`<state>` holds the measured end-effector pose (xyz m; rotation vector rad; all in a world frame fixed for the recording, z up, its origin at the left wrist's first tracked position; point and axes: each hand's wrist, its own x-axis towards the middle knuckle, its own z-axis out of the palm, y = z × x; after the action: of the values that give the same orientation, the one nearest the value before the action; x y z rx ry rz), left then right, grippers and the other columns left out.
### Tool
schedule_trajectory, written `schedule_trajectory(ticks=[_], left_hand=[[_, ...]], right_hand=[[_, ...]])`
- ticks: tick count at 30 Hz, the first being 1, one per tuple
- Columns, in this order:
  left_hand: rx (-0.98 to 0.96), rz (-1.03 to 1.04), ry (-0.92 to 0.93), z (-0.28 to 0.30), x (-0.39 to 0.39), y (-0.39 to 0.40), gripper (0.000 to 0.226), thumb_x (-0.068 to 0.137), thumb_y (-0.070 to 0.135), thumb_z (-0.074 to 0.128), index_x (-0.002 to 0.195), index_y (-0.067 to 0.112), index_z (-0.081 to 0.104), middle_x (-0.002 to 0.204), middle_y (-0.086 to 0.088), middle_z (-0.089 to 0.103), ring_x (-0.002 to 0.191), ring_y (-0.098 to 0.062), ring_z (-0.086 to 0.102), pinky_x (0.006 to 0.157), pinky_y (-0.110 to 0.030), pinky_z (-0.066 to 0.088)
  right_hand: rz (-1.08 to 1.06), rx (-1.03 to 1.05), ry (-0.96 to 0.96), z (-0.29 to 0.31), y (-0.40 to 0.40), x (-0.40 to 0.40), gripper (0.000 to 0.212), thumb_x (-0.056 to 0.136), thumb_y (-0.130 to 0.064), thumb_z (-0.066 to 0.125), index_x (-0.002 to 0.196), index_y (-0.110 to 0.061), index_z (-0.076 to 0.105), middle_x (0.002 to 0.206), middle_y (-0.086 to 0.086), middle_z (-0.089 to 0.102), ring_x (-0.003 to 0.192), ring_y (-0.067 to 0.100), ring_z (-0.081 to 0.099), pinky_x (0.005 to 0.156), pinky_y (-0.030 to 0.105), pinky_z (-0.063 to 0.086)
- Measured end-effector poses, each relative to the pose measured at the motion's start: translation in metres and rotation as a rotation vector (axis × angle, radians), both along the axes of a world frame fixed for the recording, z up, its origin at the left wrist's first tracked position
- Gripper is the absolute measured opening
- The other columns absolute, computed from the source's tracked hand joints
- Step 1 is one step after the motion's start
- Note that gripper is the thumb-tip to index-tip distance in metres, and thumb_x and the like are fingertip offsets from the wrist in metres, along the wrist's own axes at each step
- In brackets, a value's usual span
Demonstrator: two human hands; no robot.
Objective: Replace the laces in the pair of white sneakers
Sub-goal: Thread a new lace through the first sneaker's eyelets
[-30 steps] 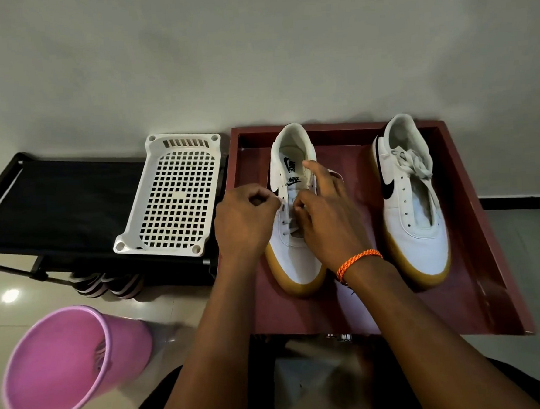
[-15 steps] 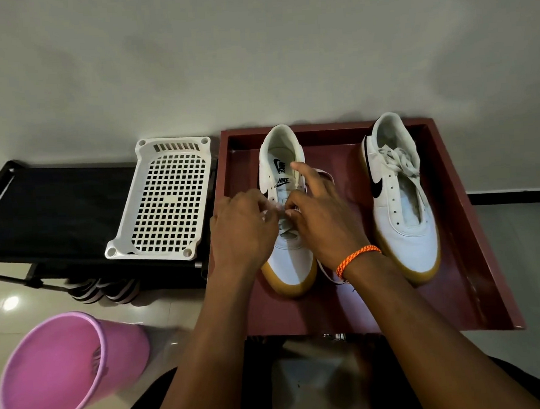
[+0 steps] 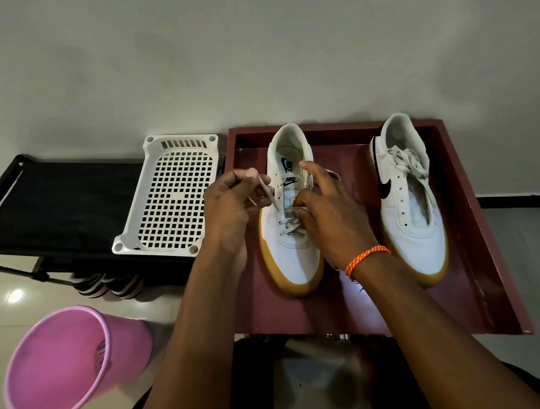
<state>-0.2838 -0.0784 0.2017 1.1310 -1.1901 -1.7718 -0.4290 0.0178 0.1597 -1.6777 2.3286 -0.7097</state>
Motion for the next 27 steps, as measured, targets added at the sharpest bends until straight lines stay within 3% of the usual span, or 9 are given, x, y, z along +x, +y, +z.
schedule_trajectory(ticks=[3,5,7,11,17,20,23,25,27], left_hand=[[-0.178,0.046,-0.269,-0.008,0.001,-0.002,0.004,0.102,0.018,0.058,0.101,0.021,0.059,0.092,-0.008,0.076,0.075,-0.017,0.069,0.07,-0.038,0.055],[-0.452,-0.127,-0.666,-0.02,0.0,0.0,0.011,0.104,0.038,0.058,0.103,0.027,0.06,0.092,0.004,0.071,0.082,-0.015,0.066,0.073,-0.038,0.052],[-0.573,-0.298,-0.866,-0.028,-0.001,0.006,0.021,0.104,0.044,0.061,0.092,0.027,0.064,0.085,0.011,0.067,0.08,-0.011,0.064,0.066,-0.032,0.048],[-0.562,-0.284,-0.714,-0.033,-0.001,0.002,0.02,0.095,0.014,0.071,0.08,0.026,0.066,0.076,0.015,0.067,0.074,-0.001,0.062,0.061,-0.017,0.04],[-0.228,-0.169,-0.313,-0.017,0.001,-0.001,0.009,0.097,0.006,0.071,0.088,0.005,0.073,0.097,-0.016,0.077,0.082,-0.021,0.066,0.08,-0.042,0.054],[-0.087,-0.125,-0.105,-0.005,0.003,0.0,0.013,0.099,0.0,0.065,0.089,0.006,0.07,0.101,-0.013,0.08,0.093,-0.028,0.072,0.091,-0.046,0.059],[0.016,-0.054,0.025,0.002,0.003,-0.001,0.015,0.101,0.002,0.059,0.092,0.011,0.065,0.093,-0.009,0.076,0.086,-0.022,0.072,0.083,-0.039,0.06],[-0.064,-0.004,-0.154,-0.002,0.003,-0.003,0.007,0.097,0.009,0.061,0.098,0.017,0.061,0.09,-0.009,0.072,0.082,-0.022,0.069,0.078,-0.04,0.055],[-0.367,-0.116,-0.585,-0.018,0.003,-0.003,0.006,0.097,0.029,0.063,0.101,0.025,0.061,0.095,-0.002,0.07,0.086,-0.02,0.067,0.077,-0.039,0.054]], right_hand=[[0.003,-0.017,-0.015,-0.001,0.0,0.0,0.009,0.1,-0.019,0.065,0.091,-0.02,0.064,0.17,-0.01,0.023,0.138,0.027,0.044,0.088,0.044,0.056],[0.016,-0.034,-0.023,-0.002,0.0,0.0,0.01,0.098,-0.017,0.066,0.089,-0.02,0.063,0.169,-0.009,0.025,0.137,0.028,0.045,0.086,0.045,0.057],[0.021,-0.042,-0.039,-0.003,0.001,0.0,0.009,0.098,-0.017,0.068,0.09,-0.02,0.064,0.169,-0.01,0.024,0.14,0.027,0.043,0.087,0.045,0.057],[0.024,-0.052,-0.044,-0.005,0.0,-0.001,0.007,0.098,-0.019,0.07,0.092,-0.019,0.066,0.169,-0.011,0.024,0.14,0.024,0.043,0.091,0.045,0.056],[0.034,-0.055,-0.033,-0.003,0.0,0.001,0.019,0.099,-0.015,0.066,0.086,-0.025,0.057,0.17,-0.01,0.024,0.14,0.027,0.044,0.087,0.044,0.057],[0.029,-0.061,-0.023,-0.004,0.0,0.0,0.012,0.101,-0.018,0.064,0.09,-0.022,0.064,0.17,-0.011,0.023,0.139,0.027,0.045,0.087,0.044,0.058],[0.026,-0.062,-0.026,-0.005,0.0,-0.001,0.015,0.103,-0.02,0.062,0.088,-0.022,0.062,0.17,-0.012,0.023,0.137,0.024,0.045,0.086,0.044,0.057],[0.026,-0.061,-0.022,-0.005,0.0,-0.001,0.014,0.102,-0.02,0.062,0.088,-0.021,0.062,0.17,-0.013,0.023,0.134,0.025,0.047,0.085,0.044,0.056],[0.029,-0.058,-0.019,-0.007,0.0,-0.001,0.012,0.101,-0.019,0.062,0.089,-0.021,0.063,0.17,-0.012,0.022,0.133,0.026,0.048,0.087,0.046,0.056]])
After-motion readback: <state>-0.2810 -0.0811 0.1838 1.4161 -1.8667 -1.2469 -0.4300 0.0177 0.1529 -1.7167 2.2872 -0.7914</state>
